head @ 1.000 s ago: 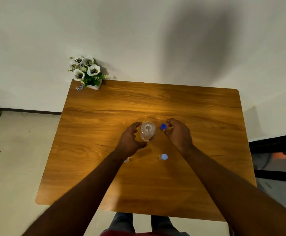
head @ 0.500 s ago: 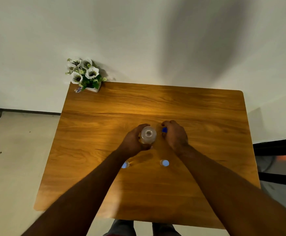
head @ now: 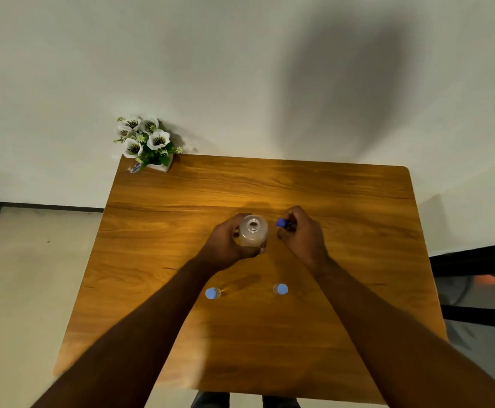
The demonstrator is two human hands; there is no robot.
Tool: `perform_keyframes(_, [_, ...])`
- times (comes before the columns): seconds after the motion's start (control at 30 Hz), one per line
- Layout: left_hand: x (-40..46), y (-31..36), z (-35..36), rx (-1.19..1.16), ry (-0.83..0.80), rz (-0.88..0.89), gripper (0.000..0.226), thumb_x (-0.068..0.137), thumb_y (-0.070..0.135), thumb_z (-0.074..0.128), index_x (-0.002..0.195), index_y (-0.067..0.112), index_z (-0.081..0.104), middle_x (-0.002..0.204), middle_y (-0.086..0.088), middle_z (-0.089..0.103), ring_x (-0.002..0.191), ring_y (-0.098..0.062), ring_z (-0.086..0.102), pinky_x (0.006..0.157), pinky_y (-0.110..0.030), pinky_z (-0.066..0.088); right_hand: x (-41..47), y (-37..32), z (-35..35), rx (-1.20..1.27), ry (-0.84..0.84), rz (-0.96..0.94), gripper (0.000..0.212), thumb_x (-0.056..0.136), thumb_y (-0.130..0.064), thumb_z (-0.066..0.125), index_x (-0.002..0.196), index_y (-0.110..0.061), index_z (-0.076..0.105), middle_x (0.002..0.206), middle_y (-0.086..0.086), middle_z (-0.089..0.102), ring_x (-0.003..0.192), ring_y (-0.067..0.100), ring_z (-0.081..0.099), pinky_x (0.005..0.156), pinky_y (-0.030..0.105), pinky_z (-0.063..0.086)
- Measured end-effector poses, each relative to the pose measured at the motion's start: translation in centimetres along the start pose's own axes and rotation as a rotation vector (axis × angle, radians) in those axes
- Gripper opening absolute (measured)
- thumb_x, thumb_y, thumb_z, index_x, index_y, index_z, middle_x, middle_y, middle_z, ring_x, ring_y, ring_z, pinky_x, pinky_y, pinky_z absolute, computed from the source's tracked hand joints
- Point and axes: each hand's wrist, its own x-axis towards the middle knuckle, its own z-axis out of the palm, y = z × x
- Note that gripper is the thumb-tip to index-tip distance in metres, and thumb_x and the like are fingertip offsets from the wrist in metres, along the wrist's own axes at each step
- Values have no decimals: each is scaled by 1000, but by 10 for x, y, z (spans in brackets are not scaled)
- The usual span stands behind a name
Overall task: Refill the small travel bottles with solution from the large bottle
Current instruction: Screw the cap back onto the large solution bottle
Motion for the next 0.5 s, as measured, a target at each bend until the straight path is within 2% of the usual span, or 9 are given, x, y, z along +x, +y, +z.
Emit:
perform_keyframes(0.1, [1,25,-12,-18,29,54,67,69,20,96,128,23,65,121,11,71,112,-2,65,94,-25,52,4,-27,-21,167,120,-24,37,87,-12,75,123,-14,67,110,2,73,97,12,68,80,9,50])
perform_keyframes(0.23, [-3,69,-30,-30,52,156,67,72,22,94,131,23,62,125,10,69,115,-5,64,94,-17,49,9,-82,-63,394,213,-82,29,88,-15,76,116,-18,70,107,-4,73,98,9,69,84,20,56])
perform_keyframes(0.33, [-7,109,-43,-43,75,246,69,72,29,94,132,28,59,125,11,68,113,-3,64,90,-12,51,8,-135,-104,475,235,-193,24,86,-17,76,108,-25,68,101,-10,72,94,5,69,80,21,57])
perform_keyframes(0.43, [-17,156,-58,-52,107,355,71,73,42,90,135,26,60,125,10,70,112,-11,66,91,-20,56,-1,-192,-148,526,232,-346,24,86,-16,77,105,-26,68,101,-7,74,94,11,71,83,27,58])
perform_keyframes(0.5, [-21,185,-68,-71,136,422,72,72,48,88,134,25,61,122,10,71,111,-11,67,90,-22,56,-8,-227,-173,518,203,-432,23,86,-15,77,106,-22,68,100,-6,76,94,12,72,80,25,58])
